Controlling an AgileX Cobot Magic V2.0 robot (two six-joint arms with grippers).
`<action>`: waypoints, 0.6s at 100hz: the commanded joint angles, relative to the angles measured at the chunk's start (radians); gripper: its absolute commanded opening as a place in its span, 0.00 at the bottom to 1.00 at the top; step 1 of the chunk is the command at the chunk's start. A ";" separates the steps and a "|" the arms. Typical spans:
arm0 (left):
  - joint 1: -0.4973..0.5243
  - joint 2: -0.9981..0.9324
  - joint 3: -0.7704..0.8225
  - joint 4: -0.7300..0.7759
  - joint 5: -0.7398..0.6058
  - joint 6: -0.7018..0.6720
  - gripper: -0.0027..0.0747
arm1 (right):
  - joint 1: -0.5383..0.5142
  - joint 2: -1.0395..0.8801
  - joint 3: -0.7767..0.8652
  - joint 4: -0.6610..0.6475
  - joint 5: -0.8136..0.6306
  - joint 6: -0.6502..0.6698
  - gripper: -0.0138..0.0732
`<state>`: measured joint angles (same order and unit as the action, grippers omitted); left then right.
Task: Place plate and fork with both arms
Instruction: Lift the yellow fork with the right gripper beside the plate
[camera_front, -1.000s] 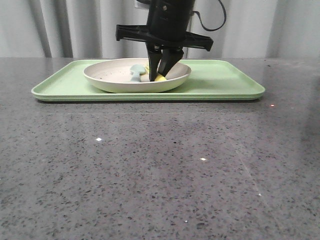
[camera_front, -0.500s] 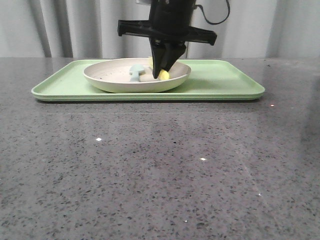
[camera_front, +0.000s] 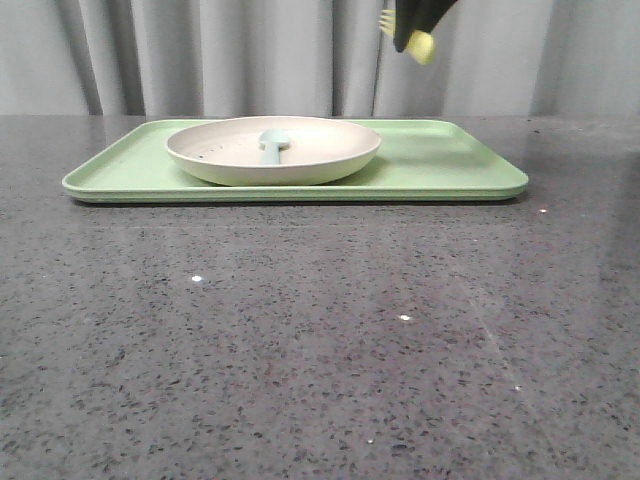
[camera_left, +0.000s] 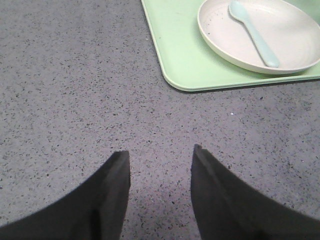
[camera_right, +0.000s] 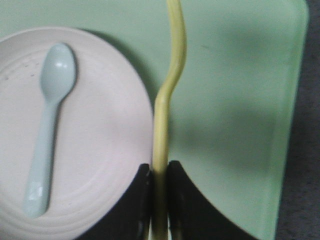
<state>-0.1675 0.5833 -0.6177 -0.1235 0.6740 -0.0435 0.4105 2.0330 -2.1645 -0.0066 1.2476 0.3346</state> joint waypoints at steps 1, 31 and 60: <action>-0.007 0.001 -0.030 -0.014 -0.066 -0.011 0.41 | -0.029 -0.066 -0.031 -0.032 0.090 -0.005 0.15; -0.007 0.001 -0.030 -0.018 -0.066 -0.011 0.41 | -0.047 -0.041 -0.025 -0.048 0.094 -0.018 0.15; -0.007 0.001 -0.030 -0.018 -0.066 -0.011 0.41 | -0.047 0.004 -0.024 -0.070 0.096 -0.027 0.15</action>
<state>-0.1675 0.5833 -0.6177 -0.1272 0.6740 -0.0435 0.3697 2.0792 -2.1645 -0.0560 1.2510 0.3233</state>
